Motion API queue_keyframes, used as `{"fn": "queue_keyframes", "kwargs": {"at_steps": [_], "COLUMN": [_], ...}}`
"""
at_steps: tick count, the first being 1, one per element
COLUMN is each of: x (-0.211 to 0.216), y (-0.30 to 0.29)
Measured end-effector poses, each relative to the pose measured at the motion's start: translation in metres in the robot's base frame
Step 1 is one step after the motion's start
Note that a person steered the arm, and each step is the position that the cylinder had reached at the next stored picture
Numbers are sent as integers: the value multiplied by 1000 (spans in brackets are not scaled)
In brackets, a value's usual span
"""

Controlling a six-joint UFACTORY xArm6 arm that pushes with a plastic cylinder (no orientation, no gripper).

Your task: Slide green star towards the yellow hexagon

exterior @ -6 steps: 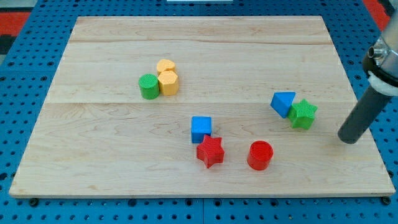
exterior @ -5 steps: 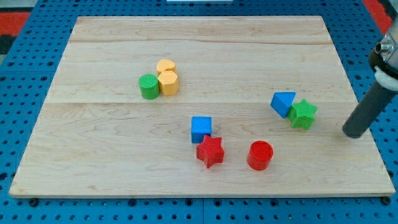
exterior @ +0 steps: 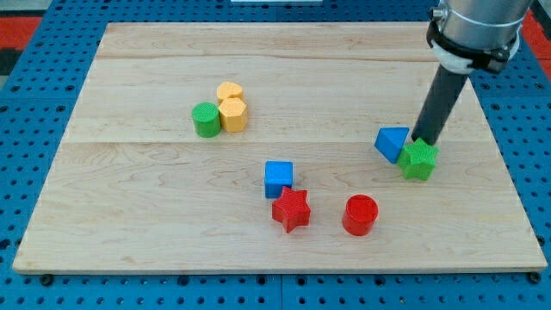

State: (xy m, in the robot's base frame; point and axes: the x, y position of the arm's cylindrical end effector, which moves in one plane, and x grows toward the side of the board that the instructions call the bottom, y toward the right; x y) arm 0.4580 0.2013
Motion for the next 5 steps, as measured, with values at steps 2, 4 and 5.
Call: {"fn": "queue_keyframes", "kwargs": {"at_steps": [2, 4, 5], "x": [47, -10, -28], "y": [-32, -97, -204]}}
